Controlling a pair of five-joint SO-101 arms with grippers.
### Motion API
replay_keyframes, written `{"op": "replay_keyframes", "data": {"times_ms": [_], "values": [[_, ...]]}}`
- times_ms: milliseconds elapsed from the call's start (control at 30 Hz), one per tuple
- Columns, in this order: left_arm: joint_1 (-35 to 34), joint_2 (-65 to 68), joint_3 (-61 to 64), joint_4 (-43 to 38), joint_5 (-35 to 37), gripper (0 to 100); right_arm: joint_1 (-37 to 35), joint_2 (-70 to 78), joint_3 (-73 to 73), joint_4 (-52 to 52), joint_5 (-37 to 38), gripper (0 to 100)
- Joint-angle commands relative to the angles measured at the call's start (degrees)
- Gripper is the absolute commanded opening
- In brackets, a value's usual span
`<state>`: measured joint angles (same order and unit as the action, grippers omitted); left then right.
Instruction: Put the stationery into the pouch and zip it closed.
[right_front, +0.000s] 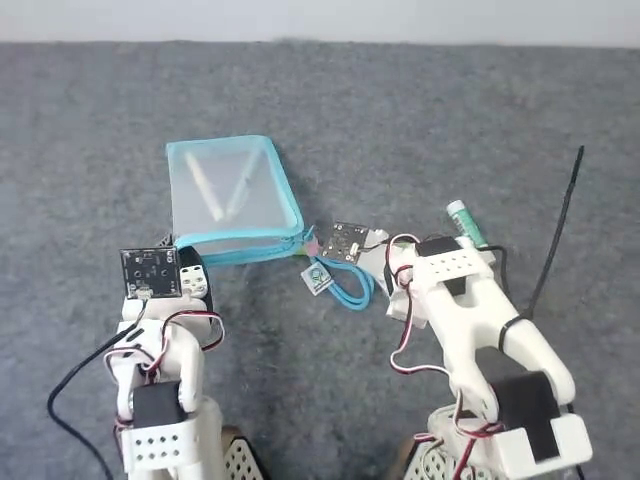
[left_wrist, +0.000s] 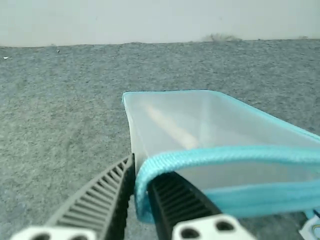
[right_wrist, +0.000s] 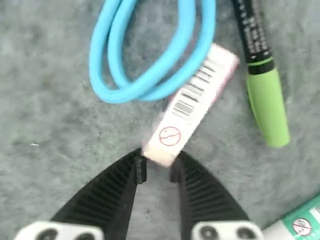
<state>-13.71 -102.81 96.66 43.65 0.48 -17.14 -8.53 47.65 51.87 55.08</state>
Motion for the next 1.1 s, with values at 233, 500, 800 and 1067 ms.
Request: {"op": "replay_keyframes", "data": {"times_ms": [233, 500, 800, 1067], "values": [[0.62, -1.41, -4.44, 0.53, 0.26, 1, 5.67, -0.84, -0.70, -0.48, -20.13, 2.4], [0.62, -1.41, -4.44, 0.53, 0.26, 1, 4.62, -1.54, -0.79, 4.35, -27.34, 17.9], [0.62, -1.41, -4.62, 0.44, 0.26, 1, 1.89, -11.91, -0.53, 5.23, -30.95, 17.3], [0.62, -1.41, -4.70, 0.62, 0.26, 1, -5.58, -12.70, -0.44, 5.41, -34.73, 17.3]]}}
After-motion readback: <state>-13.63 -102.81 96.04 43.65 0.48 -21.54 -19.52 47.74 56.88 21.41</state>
